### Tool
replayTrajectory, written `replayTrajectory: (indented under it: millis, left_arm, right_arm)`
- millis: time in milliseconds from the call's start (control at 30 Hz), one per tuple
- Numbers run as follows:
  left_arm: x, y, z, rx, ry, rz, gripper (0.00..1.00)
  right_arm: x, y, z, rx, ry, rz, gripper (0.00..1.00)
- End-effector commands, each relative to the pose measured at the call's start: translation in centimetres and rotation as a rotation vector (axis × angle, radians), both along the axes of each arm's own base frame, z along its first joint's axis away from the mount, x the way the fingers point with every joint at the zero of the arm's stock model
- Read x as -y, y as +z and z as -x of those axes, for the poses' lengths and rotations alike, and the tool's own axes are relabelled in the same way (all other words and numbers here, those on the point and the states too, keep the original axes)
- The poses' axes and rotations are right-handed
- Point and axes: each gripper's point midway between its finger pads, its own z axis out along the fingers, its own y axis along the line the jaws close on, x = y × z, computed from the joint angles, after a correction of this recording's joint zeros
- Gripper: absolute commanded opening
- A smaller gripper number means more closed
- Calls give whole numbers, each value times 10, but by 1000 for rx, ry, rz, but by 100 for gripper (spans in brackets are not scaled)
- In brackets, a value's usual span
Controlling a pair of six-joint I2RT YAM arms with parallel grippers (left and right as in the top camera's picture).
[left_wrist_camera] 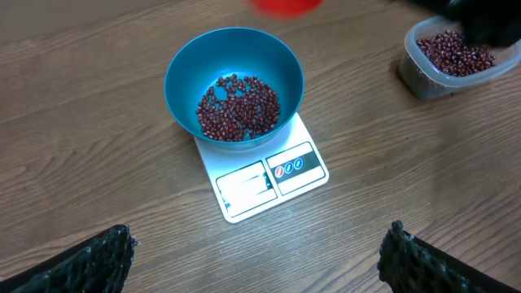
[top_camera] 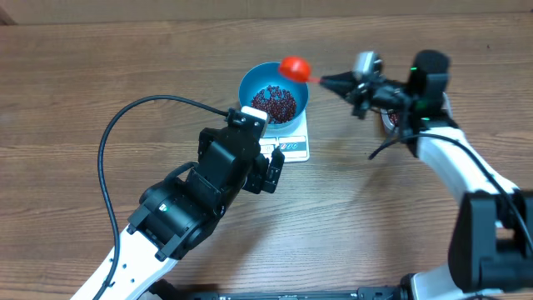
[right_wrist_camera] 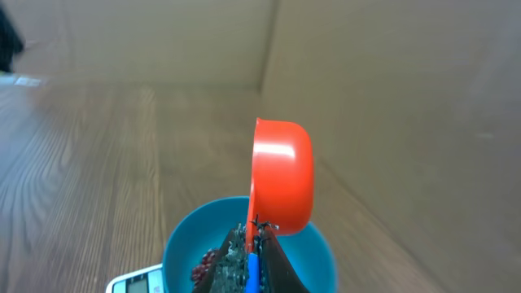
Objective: Scoop item into bowl and weigh 150g on scale
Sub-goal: 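Move the empty scoop back right over the bean tub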
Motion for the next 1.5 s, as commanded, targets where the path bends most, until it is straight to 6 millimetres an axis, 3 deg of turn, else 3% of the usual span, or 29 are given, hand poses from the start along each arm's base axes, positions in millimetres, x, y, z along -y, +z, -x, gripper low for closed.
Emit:
replayTrajectory:
  millis: [0,200,400,633,1067,1267,1400,1467]
  left_arm:
    - [0,5,-3,2,20,22,99]
    - [0,5,-3,2,20,22,99]
    - [0,5,-3,2,20,22,99]
    - [0,5,-3,2,20,22,99]
    - [0,5,-3,2,20,22,99]
    - [0,5,-3,2,20,22,99]
    - [0,5,-3,2,20,22,99]
    - [0,5,-3,2,20,22,99]
  right_arm:
    - [24,32,4,-62,-70,-56,4]
    - [68,35,5,-170,-178,-82,4]
    - [110,39,13,-462,-210,-255,4]
    - [160,41,14,-652,-320,-403,4]
    - [170,57,14,-678,-534,-443,3]
    - [186,29,13,-734,-729,-374,3]
    - [213,0,15,-798,-948,-267,3]
    - [225,-5,18,-807,-1033,-217,4]
